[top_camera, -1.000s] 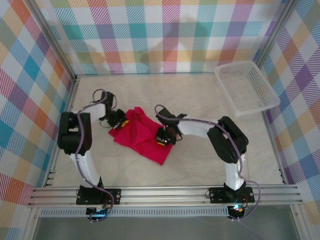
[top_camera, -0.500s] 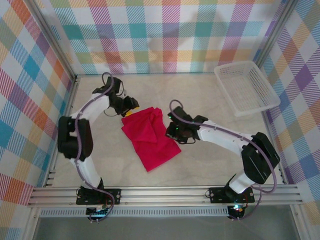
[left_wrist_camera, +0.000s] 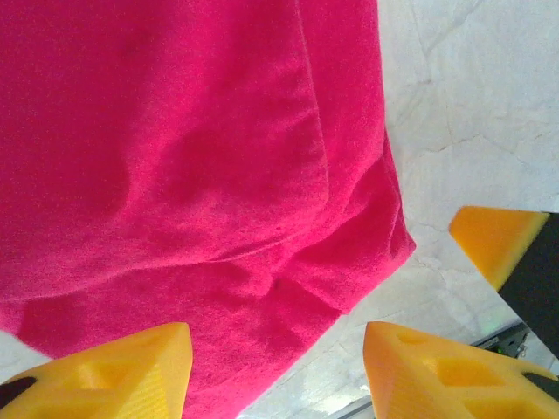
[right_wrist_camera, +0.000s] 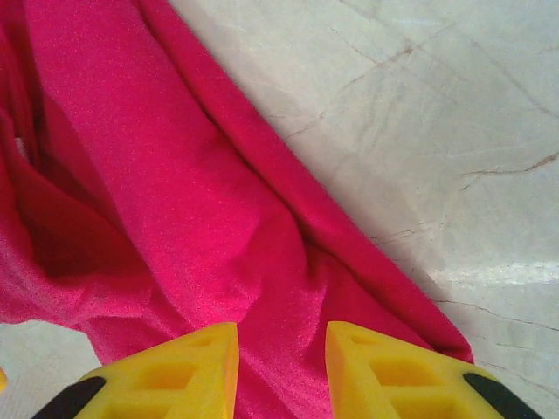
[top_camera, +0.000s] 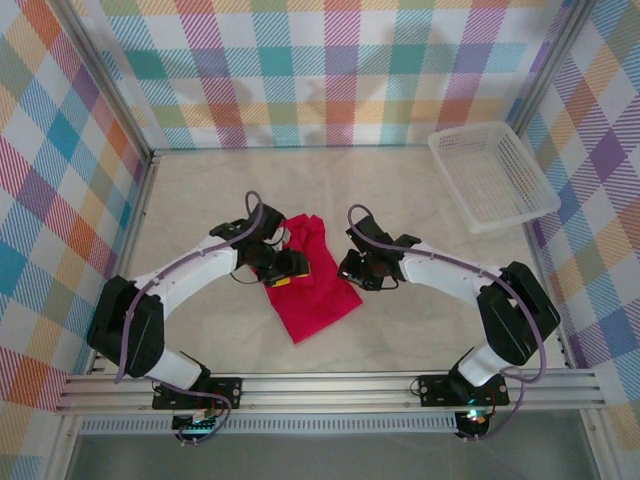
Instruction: Fold the inside-out t-shirt
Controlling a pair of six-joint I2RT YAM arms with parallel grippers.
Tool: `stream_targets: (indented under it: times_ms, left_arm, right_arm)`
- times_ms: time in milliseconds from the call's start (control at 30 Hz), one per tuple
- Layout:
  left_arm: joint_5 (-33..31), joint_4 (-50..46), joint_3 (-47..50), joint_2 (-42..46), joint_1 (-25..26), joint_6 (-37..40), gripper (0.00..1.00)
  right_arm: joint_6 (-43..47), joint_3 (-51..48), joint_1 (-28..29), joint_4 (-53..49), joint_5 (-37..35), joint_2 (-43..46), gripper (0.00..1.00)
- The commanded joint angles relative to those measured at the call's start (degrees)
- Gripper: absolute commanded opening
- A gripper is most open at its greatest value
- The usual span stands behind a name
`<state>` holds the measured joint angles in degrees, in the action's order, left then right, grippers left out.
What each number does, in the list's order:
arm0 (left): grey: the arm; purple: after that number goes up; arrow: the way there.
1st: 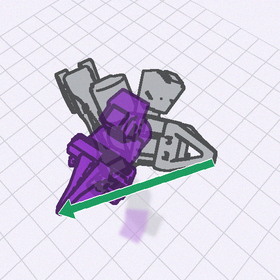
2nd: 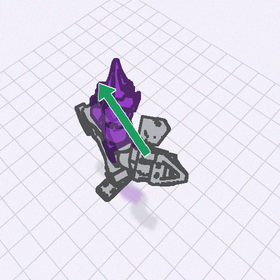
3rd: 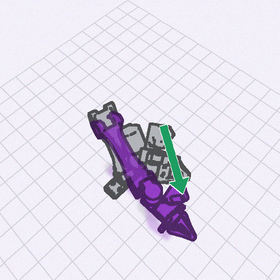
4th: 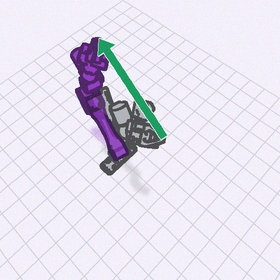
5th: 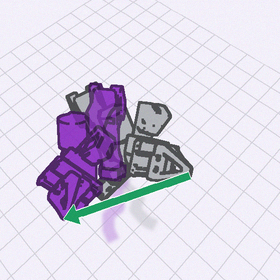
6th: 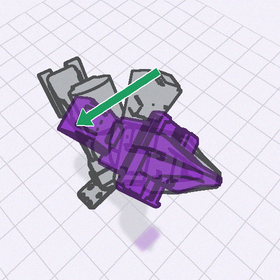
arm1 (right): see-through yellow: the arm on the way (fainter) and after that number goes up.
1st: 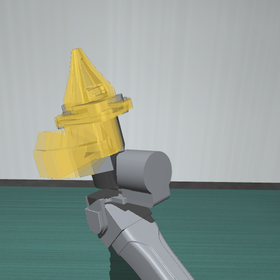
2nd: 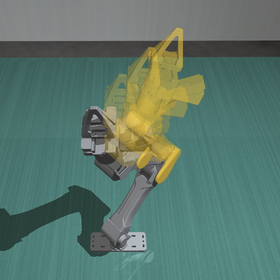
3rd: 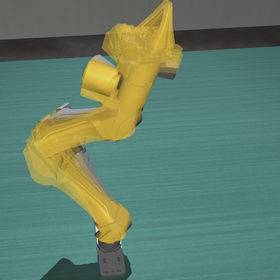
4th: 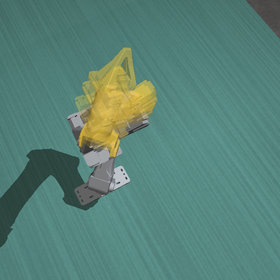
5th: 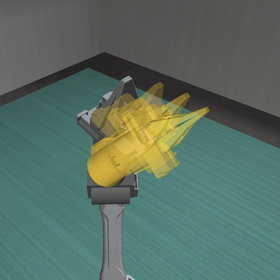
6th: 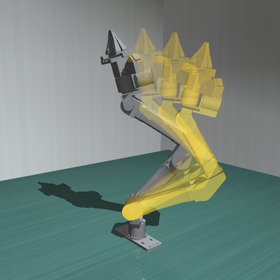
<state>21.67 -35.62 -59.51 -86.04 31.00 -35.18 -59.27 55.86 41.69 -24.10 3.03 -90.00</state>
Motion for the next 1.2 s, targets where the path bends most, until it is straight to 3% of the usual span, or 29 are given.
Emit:
stream_targets:
  times_ms: [0,233,400,567,667,800,900,1067,1167]
  left_arm:
    - [1.68,4.72,0.65,-3.95,1.75,-3.72,0.53]
    - [-3.92,3.43,-4.69,-13.54,-0.18,-0.76,0.52]
    - [-7.59,-1.91,-11.65,-19.75,-8.78,2.48,0.49]
    - [-7.20,-4.39,-16.16,-18.37,-18.49,2.04,0.49]
    - [-7.54,-6.47,-18.54,-15.98,-21.76,2.35,0.50]
    - [-7.86,-7.80,-18.62,-12.88,-23.00,2.69,0.52]
    - [-4.29,-6.97,-15.48,-11.00,-23.01,2.42,0.53]
    - [-6.98,-6.57,-8.75,-6.35,-23.00,2.36,0.60]
    - [-3.79,-2.95,-5.26,-6.49,-22.94,0.92,0.66]
  right_arm:
    - [-2.86,-2.84,0.47,4.31,3.26,-2.20,0.30]
    - [-5.86,-5.43,2.58,5.71,1.87,-5.81,0.29]
    - [-8.15,-8.83,2.95,5.67,1.04,-6.60,0.29]
    - [-9.11,-11.14,3.52,4.72,-0.07,-4.43,0.29]
    - [-7.84,-9.92,3.99,2.59,-1.17,-2.68,0.30]
    - [-3.42,-4.46,4.83,-0.47,-1.95,-1.48,0.33]
    - [0.06,0.44,5.07,-2.66,-2.71,-2.58,0.35]
    - [3.69,7.61,5.02,-3.19,-2.08,-8.88,0.36]
    - [4.95,10.75,4.99,-2.05,-0.45,-14.78,0.35]
